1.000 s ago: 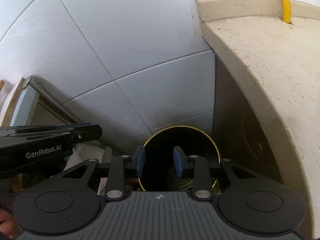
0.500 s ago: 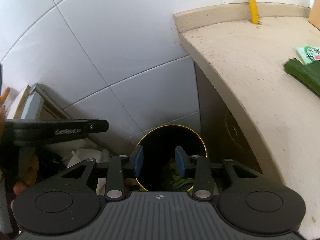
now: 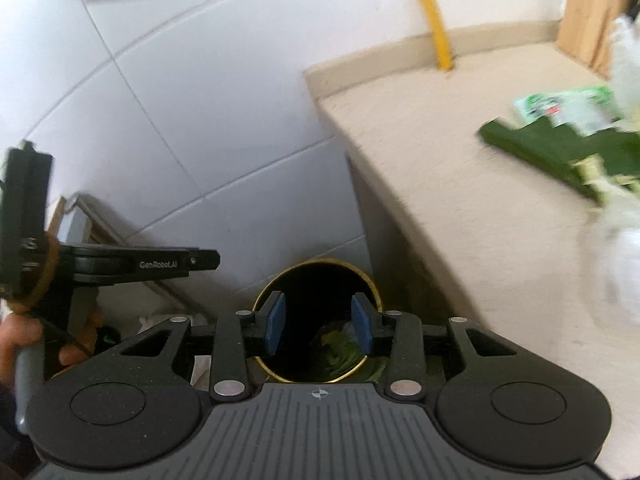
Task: Collect trash
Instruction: 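Move both tools back up to the vegetable pile on the counter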
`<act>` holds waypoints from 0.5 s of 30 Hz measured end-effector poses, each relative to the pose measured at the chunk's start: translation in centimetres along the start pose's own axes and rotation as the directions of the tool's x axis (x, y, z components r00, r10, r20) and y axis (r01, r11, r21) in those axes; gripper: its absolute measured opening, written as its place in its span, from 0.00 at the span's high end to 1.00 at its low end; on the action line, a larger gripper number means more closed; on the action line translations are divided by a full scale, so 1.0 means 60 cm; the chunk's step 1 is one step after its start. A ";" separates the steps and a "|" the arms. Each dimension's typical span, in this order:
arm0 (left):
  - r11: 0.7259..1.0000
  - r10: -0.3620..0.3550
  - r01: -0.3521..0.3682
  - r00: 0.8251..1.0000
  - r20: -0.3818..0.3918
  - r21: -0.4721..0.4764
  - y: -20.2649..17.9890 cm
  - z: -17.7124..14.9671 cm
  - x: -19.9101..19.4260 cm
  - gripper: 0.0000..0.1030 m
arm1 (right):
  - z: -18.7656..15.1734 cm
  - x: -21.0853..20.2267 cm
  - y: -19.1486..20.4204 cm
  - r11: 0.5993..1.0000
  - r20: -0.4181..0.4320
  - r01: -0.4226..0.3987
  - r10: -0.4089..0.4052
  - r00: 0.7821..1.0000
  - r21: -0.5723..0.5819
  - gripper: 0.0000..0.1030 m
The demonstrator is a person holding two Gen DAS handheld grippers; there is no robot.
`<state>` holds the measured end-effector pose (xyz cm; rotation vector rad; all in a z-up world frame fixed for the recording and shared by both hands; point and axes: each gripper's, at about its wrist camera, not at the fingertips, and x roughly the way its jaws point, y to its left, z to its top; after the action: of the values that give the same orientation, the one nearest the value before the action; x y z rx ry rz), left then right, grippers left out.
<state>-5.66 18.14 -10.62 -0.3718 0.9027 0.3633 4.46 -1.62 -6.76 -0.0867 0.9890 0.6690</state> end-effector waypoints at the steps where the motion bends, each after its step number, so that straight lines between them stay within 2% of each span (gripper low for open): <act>1: 1.000 -0.002 0.002 1.000 -0.002 0.000 0.000 0.000 0.000 0.87 | -0.003 -0.017 -0.004 1.000 0.020 0.012 -0.012 1.000 0.003 0.55; 5: 1.000 -0.012 0.012 1.000 -0.005 0.005 0.000 -0.002 -0.001 0.86 | -0.010 -0.079 -0.033 0.997 0.096 0.078 -0.078 0.992 0.004 0.54; 11: 0.998 -0.030 0.029 0.999 0.014 0.059 -0.025 -0.009 -0.009 0.86 | -0.017 -0.155 -0.103 0.981 0.174 0.196 -0.195 0.965 0.016 0.51; 15: 0.988 -0.135 0.135 0.991 0.004 0.073 -0.080 -0.014 -0.023 0.86 | -0.026 -0.189 -0.154 0.973 0.187 0.222 -0.229 0.955 0.058 0.50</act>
<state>-4.84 13.36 -9.22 -0.3624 0.8748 0.2068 4.30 -15.02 -0.71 -0.0995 0.7892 0.4398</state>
